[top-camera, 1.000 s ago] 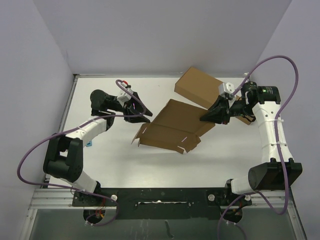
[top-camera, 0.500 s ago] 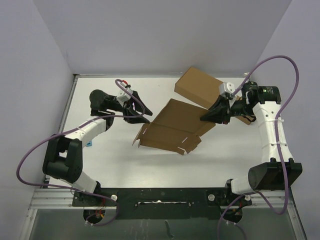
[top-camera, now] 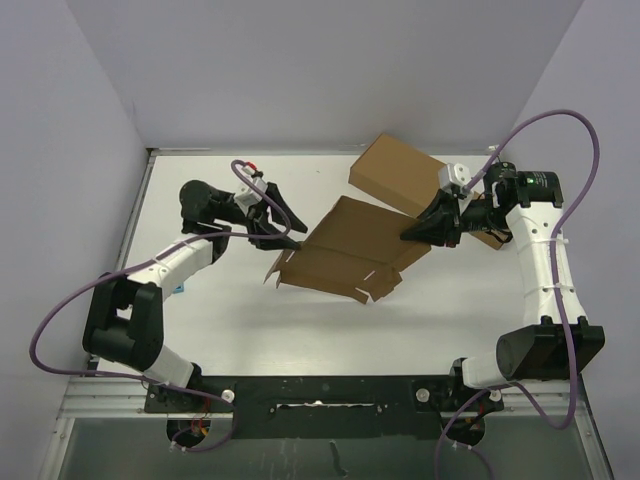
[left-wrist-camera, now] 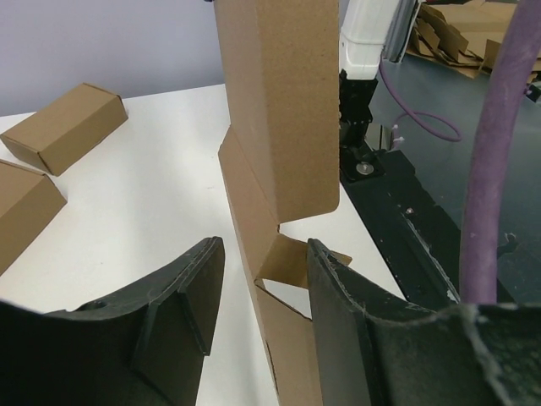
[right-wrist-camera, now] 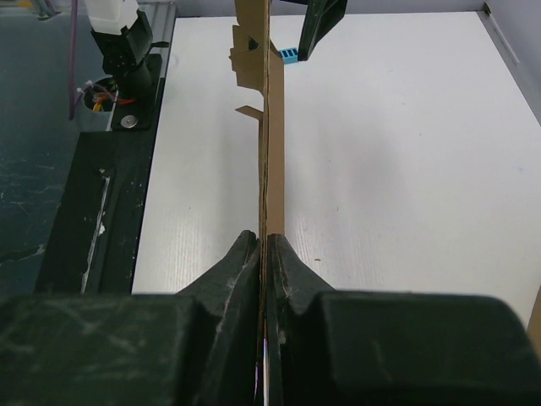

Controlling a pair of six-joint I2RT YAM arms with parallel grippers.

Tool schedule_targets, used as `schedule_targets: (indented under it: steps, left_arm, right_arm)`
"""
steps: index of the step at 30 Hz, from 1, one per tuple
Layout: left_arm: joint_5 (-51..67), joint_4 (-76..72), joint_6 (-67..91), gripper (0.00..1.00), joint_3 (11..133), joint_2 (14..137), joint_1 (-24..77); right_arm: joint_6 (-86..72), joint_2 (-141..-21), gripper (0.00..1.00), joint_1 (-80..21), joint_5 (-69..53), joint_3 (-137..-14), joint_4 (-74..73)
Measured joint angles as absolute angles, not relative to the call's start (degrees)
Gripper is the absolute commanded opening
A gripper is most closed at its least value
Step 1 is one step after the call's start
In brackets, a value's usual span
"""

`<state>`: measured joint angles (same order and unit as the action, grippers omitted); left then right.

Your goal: Fold the paper box

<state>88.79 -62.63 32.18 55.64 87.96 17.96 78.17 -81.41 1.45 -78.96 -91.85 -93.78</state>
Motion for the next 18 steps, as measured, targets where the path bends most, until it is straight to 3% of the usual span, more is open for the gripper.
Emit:
schedule_targets:
  steps: [18]
  left_arm:
    - [88.9, -63.6, 32.4, 0.28, 55.7, 88.1, 19.7]
  right_arm:
    - [78.0, -81.4, 0.00, 1.5, -79.3, -91.9, -93.8]
